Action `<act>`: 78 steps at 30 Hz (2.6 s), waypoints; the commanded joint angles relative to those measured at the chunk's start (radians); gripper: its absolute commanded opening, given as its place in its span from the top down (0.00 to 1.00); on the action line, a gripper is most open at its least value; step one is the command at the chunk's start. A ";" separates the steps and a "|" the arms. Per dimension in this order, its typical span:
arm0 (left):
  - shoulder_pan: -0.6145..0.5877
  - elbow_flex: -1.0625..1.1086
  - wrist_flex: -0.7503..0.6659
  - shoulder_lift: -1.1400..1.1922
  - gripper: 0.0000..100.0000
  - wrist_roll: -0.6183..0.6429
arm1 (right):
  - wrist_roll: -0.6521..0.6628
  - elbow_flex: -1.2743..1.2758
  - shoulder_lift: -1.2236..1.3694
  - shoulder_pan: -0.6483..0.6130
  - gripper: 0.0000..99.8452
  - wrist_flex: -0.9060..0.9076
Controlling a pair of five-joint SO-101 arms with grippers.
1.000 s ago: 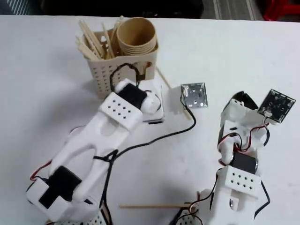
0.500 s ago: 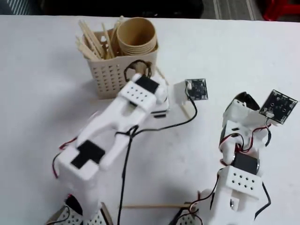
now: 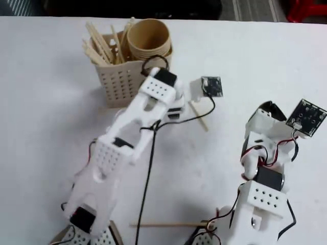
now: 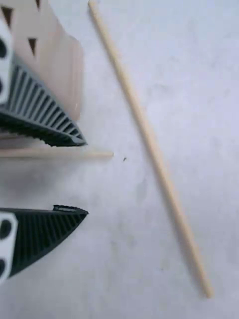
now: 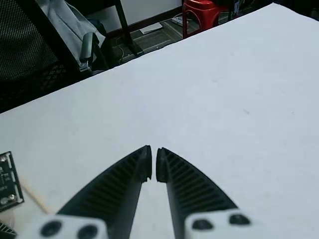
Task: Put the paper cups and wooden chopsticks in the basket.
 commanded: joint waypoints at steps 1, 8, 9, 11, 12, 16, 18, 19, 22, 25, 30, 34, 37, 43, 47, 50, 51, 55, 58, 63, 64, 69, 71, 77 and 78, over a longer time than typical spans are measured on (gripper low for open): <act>-0.005 -0.311 0.140 0.136 0.80 -0.032 | -0.005 -0.048 -0.028 0.008 0.97 -0.013; -0.010 -0.647 0.279 0.349 0.80 -0.032 | -0.005 -0.048 -0.027 0.008 0.97 -0.013; -0.007 -0.680 0.298 0.374 0.80 -0.035 | -0.005 -0.048 -0.027 0.008 0.97 -0.013; -0.004 -0.729 0.330 0.409 0.81 -0.038 | -0.005 -0.048 -0.027 0.008 0.97 -0.013; -0.002 -0.750 0.344 0.423 0.83 -0.040 | -0.005 -0.048 -0.027 0.008 0.97 -0.015; -0.002 -0.827 0.414 0.443 0.89 -0.040 | -0.005 -0.048 -0.021 0.008 0.97 -0.018; -0.002 -0.850 0.437 0.443 0.91 -0.040 | -0.005 -0.048 -0.021 0.008 0.97 -0.018; -0.004 -0.853 0.439 0.443 0.91 -0.040 | -0.005 -0.048 -0.021 0.008 0.97 -0.018; -0.005 -0.853 0.440 0.443 0.93 -0.040 | -0.003 -0.048 -0.021 0.008 0.97 -0.018; -0.002 -0.853 0.442 0.441 0.96 -0.037 | -0.003 -0.048 -0.021 0.008 0.97 -0.018; -0.002 -0.858 0.433 0.417 0.92 -0.031 | -0.003 -0.048 -0.021 0.008 0.97 -0.018; -0.013 -0.856 0.358 0.401 0.88 0.089 | -0.003 -0.048 -0.021 0.008 0.97 -0.018; -0.024 -0.856 0.256 0.406 0.88 0.176 | -0.003 -0.048 -0.021 0.008 0.97 -0.018; -0.028 -0.853 0.114 0.409 0.88 0.261 | -0.003 -0.048 -0.019 0.010 0.97 -0.018; -0.027 -0.852 0.094 0.421 0.90 0.265 | -0.003 -0.048 -0.019 0.012 0.97 -0.018; -0.027 -0.852 0.097 0.476 0.94 0.255 | -0.003 -0.048 -0.019 0.012 0.97 -0.018; -0.027 -0.852 0.103 0.498 0.94 0.226 | -0.003 -0.048 -0.019 0.012 0.97 -0.018; -0.024 -0.853 0.184 0.558 0.96 0.051 | -0.003 -0.048 -0.019 0.008 0.97 -0.018; -0.018 -0.856 0.307 0.556 0.98 -0.032 | -0.003 -0.046 -0.019 0.008 0.97 -0.018; -0.005 -0.853 0.448 0.476 0.98 -0.066 | -0.003 -0.046 -0.019 0.008 0.97 -0.018; -0.005 -0.853 0.446 0.461 0.98 -0.063 | -0.003 -0.046 -0.019 0.008 0.97 -0.018; -0.005 -0.853 0.448 0.394 0.97 0.021 | -0.003 -0.046 -0.019 0.008 0.97 -0.018; -0.002 -0.853 0.448 0.369 0.97 0.058 | -0.003 -0.046 -0.019 0.008 0.97 -0.018; -0.010 -0.852 0.450 0.283 0.85 0.146 | -0.003 -0.046 -0.019 0.008 0.97 -0.018; -0.012 -0.852 0.450 0.277 0.83 0.150 | -0.003 -0.046 -0.019 0.008 0.97 -0.018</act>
